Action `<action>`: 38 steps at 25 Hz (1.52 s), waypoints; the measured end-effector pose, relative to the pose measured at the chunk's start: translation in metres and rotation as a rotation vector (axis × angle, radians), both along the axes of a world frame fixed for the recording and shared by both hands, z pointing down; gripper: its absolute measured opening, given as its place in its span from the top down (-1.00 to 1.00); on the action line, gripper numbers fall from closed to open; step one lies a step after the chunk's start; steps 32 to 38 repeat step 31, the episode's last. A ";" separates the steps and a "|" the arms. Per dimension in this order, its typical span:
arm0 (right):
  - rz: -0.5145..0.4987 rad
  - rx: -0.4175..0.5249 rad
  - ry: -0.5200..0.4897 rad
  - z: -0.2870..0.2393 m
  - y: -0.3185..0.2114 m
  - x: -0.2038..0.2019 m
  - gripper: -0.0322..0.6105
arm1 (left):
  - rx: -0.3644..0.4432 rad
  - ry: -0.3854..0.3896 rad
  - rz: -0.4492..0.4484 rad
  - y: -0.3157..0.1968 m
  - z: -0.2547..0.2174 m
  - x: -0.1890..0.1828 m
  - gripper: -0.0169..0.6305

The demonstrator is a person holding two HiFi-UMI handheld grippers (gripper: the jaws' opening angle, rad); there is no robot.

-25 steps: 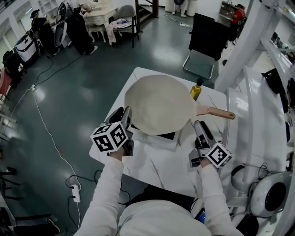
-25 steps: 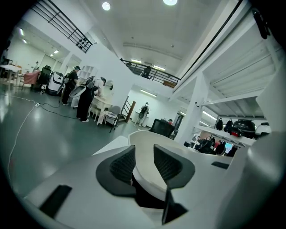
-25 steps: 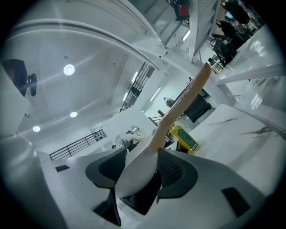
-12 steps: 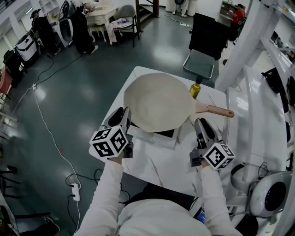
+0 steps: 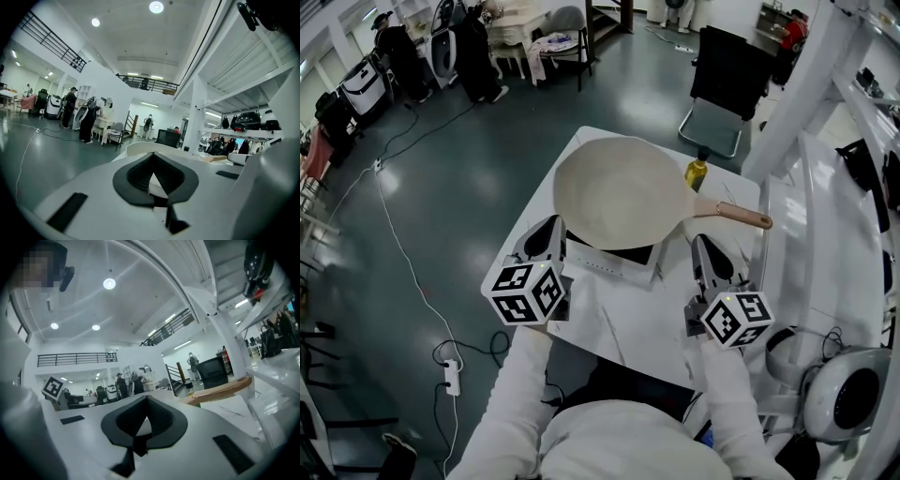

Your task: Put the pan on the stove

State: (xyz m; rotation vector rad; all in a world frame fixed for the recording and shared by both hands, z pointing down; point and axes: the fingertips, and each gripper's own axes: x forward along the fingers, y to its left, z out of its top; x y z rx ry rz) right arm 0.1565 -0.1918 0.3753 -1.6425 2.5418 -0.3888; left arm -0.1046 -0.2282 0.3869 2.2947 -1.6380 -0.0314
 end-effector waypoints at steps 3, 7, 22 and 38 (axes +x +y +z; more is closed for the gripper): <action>-0.017 0.009 0.048 -0.003 0.011 -0.006 0.81 | 0.011 -0.035 0.006 0.015 0.001 0.007 0.90; -0.037 0.022 0.069 -0.008 0.026 -0.012 0.81 | 0.024 -0.074 0.018 0.036 0.000 0.018 0.90; -0.040 0.047 0.114 -0.010 0.076 -0.013 0.81 | 0.048 -0.115 0.030 0.104 -0.002 0.045 0.90; -0.011 0.043 0.107 -0.009 0.101 -0.001 0.81 | 0.040 -0.114 0.015 0.132 -0.003 0.051 0.90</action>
